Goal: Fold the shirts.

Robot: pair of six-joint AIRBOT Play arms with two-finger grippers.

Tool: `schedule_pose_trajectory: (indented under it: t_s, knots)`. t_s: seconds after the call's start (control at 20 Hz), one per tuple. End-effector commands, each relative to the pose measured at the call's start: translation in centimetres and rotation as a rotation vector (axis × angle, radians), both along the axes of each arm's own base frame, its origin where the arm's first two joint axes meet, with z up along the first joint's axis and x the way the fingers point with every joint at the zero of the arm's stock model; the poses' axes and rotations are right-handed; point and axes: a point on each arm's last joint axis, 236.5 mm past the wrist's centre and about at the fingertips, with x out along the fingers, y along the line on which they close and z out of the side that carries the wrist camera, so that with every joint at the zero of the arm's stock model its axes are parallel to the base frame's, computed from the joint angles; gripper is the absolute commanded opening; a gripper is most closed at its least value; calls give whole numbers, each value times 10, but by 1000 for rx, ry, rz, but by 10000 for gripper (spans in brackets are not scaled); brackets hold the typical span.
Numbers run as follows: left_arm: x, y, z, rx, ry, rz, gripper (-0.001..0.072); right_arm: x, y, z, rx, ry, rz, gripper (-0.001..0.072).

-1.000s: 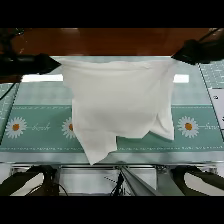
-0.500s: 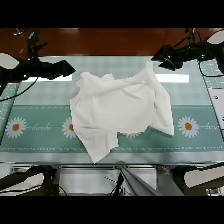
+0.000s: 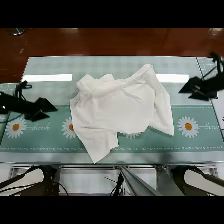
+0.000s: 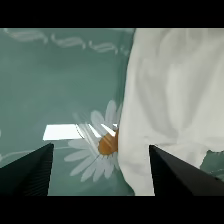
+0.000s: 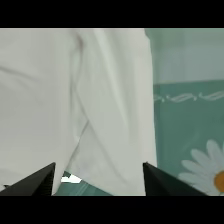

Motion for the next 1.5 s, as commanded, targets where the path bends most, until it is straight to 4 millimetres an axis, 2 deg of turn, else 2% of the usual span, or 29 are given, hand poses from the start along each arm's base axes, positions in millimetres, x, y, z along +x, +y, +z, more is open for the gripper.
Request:
schedule_pose_trajectory:
  t_s: [0.0,0.1,0.2,0.3,0.5,0.55,0.6,0.7,0.75,0.8,0.85,0.95,1.05,1.1,1.15,1.25,1.45]
  knots:
    - [-33,-42,-17,-201,18,84,703,-54,27,-39,75,-66,-127,623]
    - [-40,-59,-24,-254,19,101,702,-82,43,-54,108,-56,-149,623]
    - [-51,-69,-32,-263,56,74,701,-97,52,-58,128,-53,-150,623]
    - [-57,-84,-32,-260,56,2,701,-100,58,-52,149,-71,-152,623]
    - [-56,-114,-47,-188,20,-99,701,-87,71,-37,236,-117,-188,623]
    - [-52,-120,-50,-173,3,-103,701,-79,69,-31,247,-145,-211,623]
    - [-48,-124,-53,-156,-17,-107,700,-69,58,-21,241,-186,-246,623]
    - [-41,-129,-54,-140,-43,-98,697,-55,18,2,195,-254,-337,623]
    - [-37,-130,-54,-142,-51,-84,659,-57,-7,8,158,-258,-388,623]
    - [-35,-129,-54,-143,-56,-74,367,-70,-28,4,124,-223,-431,623]
    - [-34,-129,-54,-141,-60,-74,27,-89,-42,-7,94,-158,-458,623]
    - [-34,-128,-54,-140,-61,-72,18,-136,-52,-49,21,41,-490,622]
    - [-34,-128,-54,-140,-61,-72,18,-166,-24,-87,79,180,-492,622]
    - [-34,-129,-54,-140,-61,-73,19,-174,-9,-99,126,212,-490,622]
    - [-34,-128,-54,-140,-61,-72,18,-179,-1,-106,148,224,-475,622]
    - [-34,-128,-54,-140,-61,-72,18,-173,7,-105,183,192,-457,622]
    - [-33,-128,-54,-136,-64,-70,19,-168,12,-113,239,215,-447,622]
